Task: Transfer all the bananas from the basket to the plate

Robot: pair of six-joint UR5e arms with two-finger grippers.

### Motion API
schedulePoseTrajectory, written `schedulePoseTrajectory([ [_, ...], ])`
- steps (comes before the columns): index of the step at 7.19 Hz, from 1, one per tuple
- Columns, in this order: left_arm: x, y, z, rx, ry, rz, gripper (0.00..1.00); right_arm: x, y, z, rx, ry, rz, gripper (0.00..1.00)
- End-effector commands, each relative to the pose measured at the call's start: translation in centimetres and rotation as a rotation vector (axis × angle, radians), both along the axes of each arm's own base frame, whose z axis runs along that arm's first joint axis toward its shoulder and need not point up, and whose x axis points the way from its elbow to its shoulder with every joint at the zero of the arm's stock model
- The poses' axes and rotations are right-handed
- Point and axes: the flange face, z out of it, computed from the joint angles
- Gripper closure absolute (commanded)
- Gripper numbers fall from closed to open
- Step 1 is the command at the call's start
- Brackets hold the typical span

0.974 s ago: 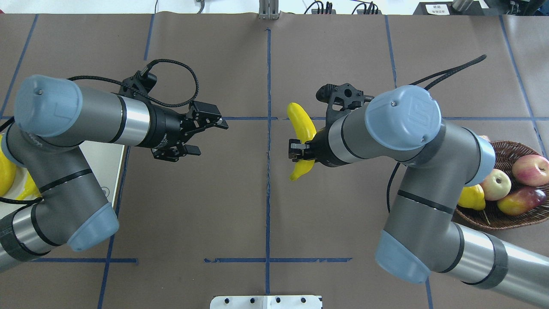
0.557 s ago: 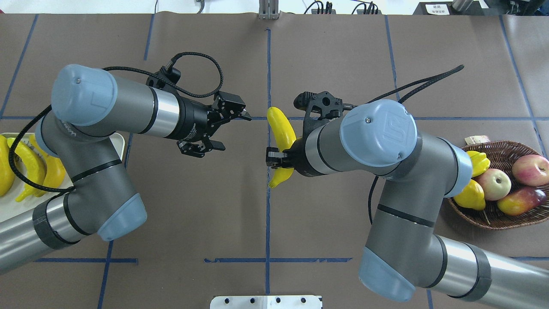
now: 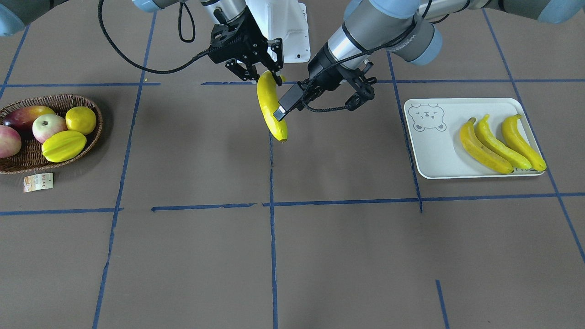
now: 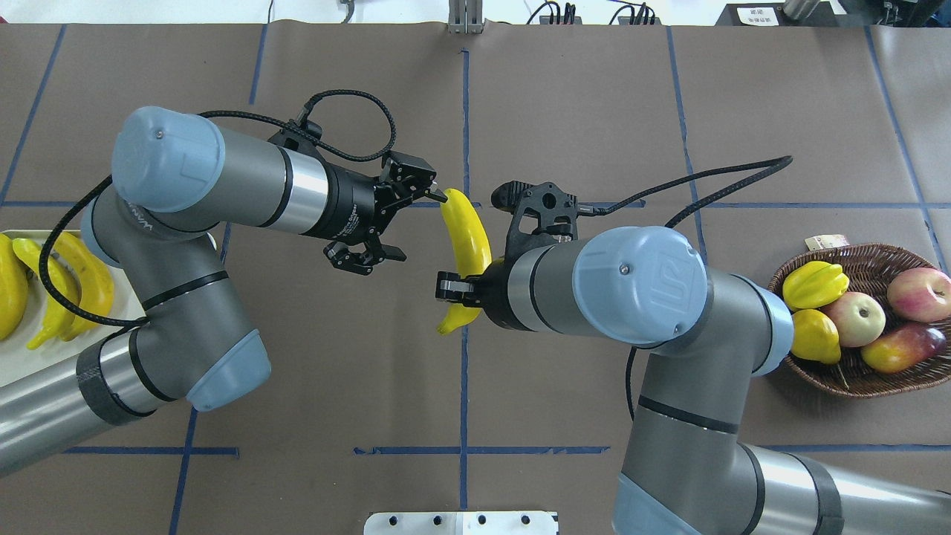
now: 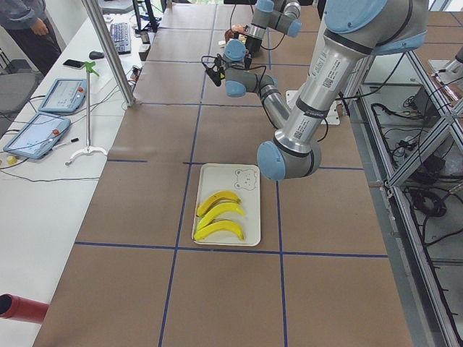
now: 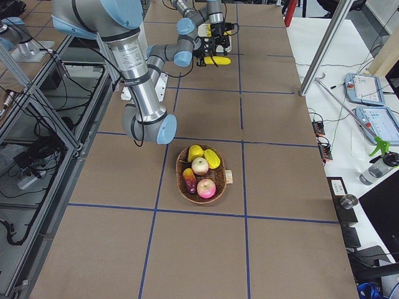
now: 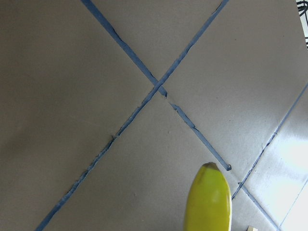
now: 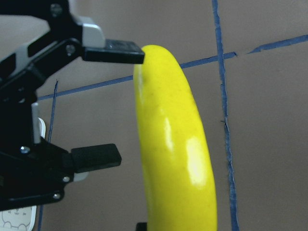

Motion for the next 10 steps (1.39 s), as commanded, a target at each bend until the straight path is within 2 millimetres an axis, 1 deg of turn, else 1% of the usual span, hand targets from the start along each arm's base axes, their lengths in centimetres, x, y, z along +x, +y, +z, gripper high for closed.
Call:
schedulePoseTrajectory([
  [1, 0.7, 0.1, -0.4, -0.013, 0.006, 0.005, 0.00, -0.3, 0.7, -0.4, 0.006, -0.009, 0.006, 0.97],
  [2, 0.8, 0.2, -0.5, -0.013, 0.008, 0.007, 0.01, -0.4, 1.1, -0.3, 0.007, -0.010, 0.003, 0.97],
  [4, 0.8, 0.2, -0.6, -0.011, 0.009, 0.007, 0.04, -0.5, 1.4, -0.4, 0.010, -0.011, 0.001, 0.97],
  [5, 0.8, 0.2, -0.5, -0.012, 0.007, 0.007, 0.10, -0.7, 1.7, -0.6, 0.011, -0.014, -0.003, 0.96],
  [6, 1.0, 0.4, -0.5, -0.011, 0.006, 0.011, 0.13, -0.6, 1.8, -0.7, 0.012, -0.017, -0.005, 0.96],
  [7, 1.2, 0.5, -0.3, -0.010, 0.004, 0.013, 0.19, -0.6, 1.8, -0.7, 0.013, -0.017, -0.005, 0.95],
  [9, 1.4, 0.6, -0.3, -0.010, 0.005, 0.018, 0.32, -0.6, 1.8, -0.7, 0.013, -0.017, -0.005, 0.95],
  [10, 1.4, 0.7, -0.3, -0.011, 0.006, 0.019, 0.56, -0.7, 1.7, -0.7, 0.014, -0.016, -0.007, 0.94],
])
